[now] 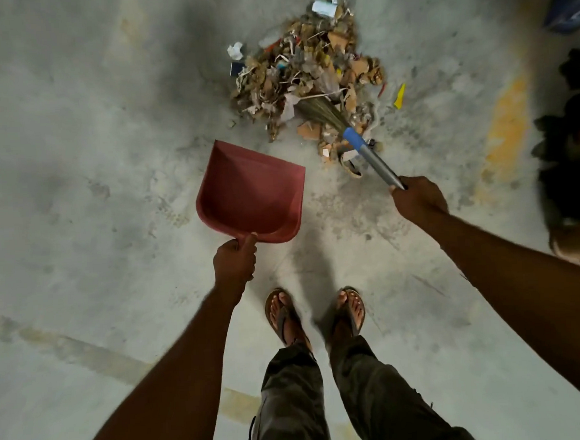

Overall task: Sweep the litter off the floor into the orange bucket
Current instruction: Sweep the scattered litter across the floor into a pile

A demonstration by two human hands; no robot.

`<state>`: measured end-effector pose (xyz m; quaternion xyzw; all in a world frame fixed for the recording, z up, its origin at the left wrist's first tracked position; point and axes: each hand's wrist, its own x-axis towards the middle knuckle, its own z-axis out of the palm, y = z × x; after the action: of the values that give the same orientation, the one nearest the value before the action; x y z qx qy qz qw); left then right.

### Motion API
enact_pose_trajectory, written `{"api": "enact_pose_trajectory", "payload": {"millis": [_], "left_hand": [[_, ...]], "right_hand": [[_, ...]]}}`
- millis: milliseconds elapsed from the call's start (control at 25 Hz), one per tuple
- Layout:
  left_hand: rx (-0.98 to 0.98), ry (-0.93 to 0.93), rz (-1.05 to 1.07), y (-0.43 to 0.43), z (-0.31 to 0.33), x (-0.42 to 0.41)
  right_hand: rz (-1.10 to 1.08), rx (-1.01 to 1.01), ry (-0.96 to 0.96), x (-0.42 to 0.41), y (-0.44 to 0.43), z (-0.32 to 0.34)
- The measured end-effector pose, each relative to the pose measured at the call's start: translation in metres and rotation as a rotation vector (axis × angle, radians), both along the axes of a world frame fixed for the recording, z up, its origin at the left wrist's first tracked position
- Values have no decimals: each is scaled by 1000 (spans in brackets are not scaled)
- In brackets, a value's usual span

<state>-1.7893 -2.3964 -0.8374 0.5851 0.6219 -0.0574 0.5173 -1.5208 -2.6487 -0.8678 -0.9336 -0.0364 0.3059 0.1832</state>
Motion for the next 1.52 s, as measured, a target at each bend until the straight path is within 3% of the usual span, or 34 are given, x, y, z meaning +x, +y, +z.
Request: {"api": "enact_pose_trajectory", "payload": {"millis": [400,680,840,1160,1320,1520], "left_hand": [[14,-113,-46,-14,88,47],[6,-151,-65,-1,147,27],[-28,-123,-73,23,142,2],[-91,-47,-281,102,106,-31],[-91,-38,-345,136,90,-35],[-96,-46,-392,159,79,-30]], "right_hand": [[-65,84,-83,-2,-57,109],[-254,208,49,-51,-48,178],[-314,201,138,-96,-28,178],[-742,126,136,-219,52,139],[-937,154,321,-212,117,114],[-802,281,355,-184,159,112]]}}
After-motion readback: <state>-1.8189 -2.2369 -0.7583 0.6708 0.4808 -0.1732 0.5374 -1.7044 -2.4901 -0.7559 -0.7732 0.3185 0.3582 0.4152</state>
